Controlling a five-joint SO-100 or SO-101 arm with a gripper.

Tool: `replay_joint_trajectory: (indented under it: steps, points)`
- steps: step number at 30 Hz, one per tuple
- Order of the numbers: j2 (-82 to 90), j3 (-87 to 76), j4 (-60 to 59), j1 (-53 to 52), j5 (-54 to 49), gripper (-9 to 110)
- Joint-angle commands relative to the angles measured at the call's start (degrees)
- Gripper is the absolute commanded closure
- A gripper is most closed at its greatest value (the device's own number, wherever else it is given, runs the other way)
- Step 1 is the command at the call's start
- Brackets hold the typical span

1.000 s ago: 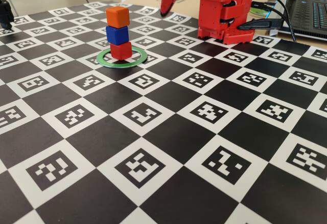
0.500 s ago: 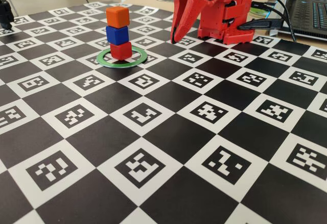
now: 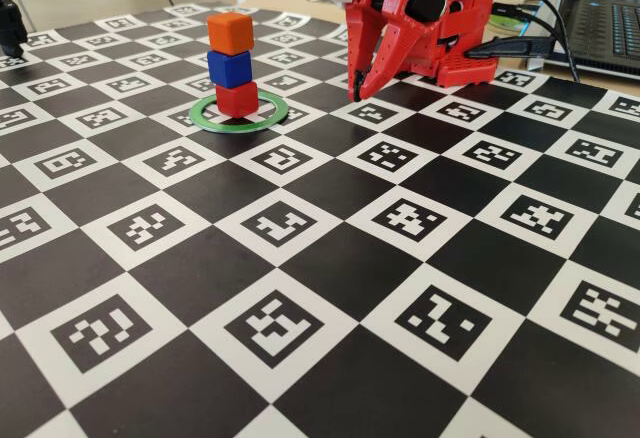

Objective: Grab the red cube then put it in the green circle then put the blue cube on top and finally the orange cube on top

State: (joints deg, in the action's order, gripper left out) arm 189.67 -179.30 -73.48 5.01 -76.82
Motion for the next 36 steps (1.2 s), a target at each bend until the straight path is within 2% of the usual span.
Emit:
replay_joint_trajectory:
  steps: [1, 36]
  points:
    - [2.81, -2.29, -2.46, -1.41, -2.55, 107]
    - [2.90, -2.29, -4.13, -2.64, -3.25, 107]
